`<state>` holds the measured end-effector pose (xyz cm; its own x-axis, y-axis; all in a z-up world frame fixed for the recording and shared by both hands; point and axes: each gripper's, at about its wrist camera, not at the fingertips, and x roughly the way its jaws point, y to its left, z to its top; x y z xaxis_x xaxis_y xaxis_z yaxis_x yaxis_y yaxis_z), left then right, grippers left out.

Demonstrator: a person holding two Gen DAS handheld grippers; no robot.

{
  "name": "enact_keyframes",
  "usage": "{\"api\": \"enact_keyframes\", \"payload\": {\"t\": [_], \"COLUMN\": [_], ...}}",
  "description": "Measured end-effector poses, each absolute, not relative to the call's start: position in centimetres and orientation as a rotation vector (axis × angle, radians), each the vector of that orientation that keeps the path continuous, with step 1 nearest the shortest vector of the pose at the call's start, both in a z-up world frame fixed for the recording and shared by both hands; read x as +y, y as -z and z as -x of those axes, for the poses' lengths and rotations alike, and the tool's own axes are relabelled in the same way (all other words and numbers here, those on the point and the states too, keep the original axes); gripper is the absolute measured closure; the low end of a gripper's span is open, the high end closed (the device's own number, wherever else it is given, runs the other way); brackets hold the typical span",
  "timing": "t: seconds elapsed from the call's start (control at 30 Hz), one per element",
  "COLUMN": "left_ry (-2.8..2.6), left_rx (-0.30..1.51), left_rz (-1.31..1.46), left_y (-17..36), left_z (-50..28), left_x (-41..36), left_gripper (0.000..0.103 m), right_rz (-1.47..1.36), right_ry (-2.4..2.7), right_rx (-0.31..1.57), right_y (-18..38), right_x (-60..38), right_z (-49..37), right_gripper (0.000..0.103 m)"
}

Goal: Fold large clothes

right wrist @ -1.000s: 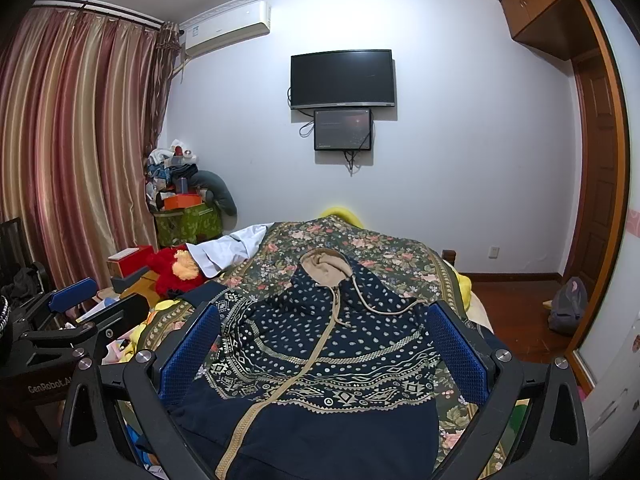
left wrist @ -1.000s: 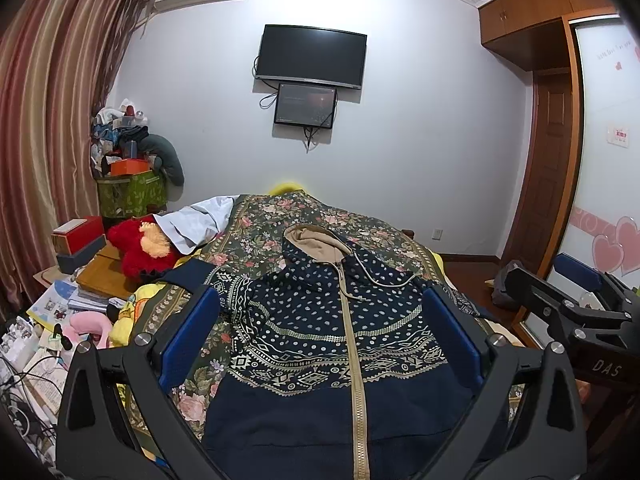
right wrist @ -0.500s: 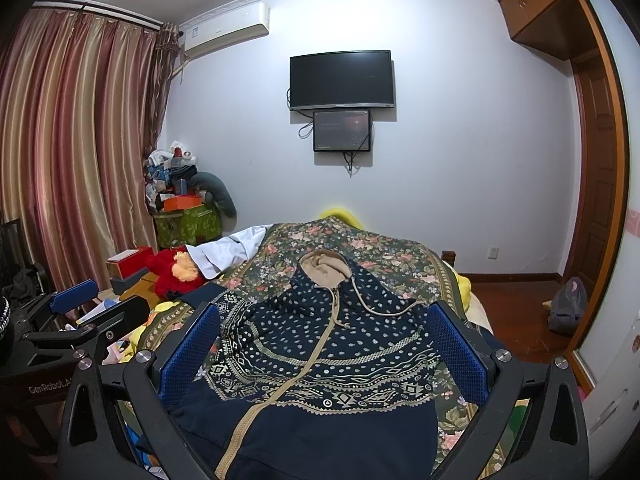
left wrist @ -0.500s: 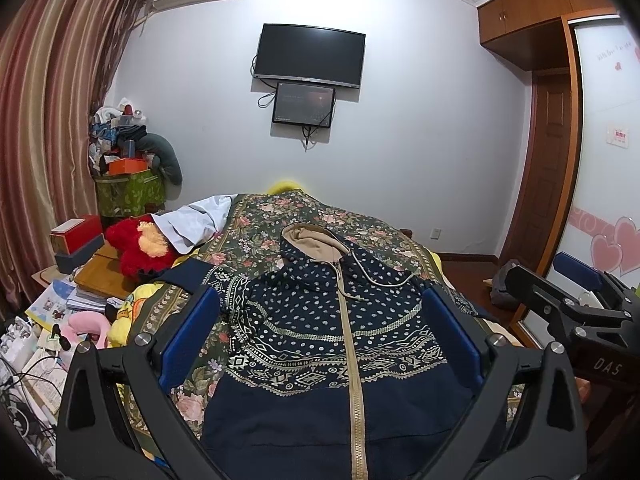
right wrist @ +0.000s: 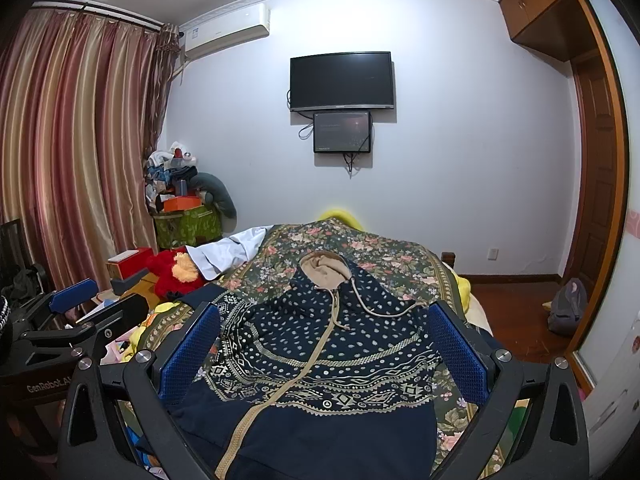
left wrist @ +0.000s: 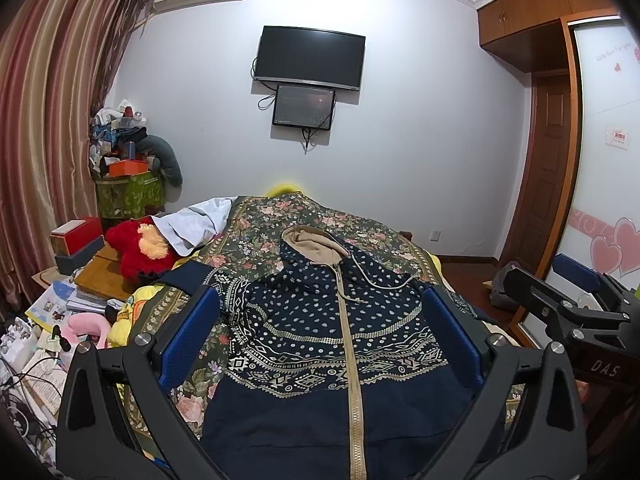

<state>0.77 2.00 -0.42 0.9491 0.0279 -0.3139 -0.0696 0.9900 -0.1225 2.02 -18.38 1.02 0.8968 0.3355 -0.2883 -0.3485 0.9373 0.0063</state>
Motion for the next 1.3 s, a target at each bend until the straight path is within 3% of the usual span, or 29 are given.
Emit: {"api": "enact_keyframes", "payload": {"t": [0.43, 0.9, 1.3], "left_ry": [-0.046, -0.244, -0.408], "left_rx": [0.306, 0.472, 0.795], "left_rz": [0.141, 0.232, 0.328], "left_y": [-0.2, 1.6, 11.9], "left_z": [-2.6, -16.1, -28.1], "left_x": [3.9, 18.0, 29.8], "left_gripper": [0.001, 0.001, 0.001], "right_rz": [0.065, 0.043, 0.202], "right_ry": [-0.348, -0.394, -0.37], "right_rx": [0.261, 0.382, 0.717], "right_y": [-2.0, -3.1, 7.9], "right_x": [-17.5, -11.0, -2.0], "right_z": [-4.6, -20.3, -35.3], "right_gripper": [0.0, 0.0, 0.0]}}
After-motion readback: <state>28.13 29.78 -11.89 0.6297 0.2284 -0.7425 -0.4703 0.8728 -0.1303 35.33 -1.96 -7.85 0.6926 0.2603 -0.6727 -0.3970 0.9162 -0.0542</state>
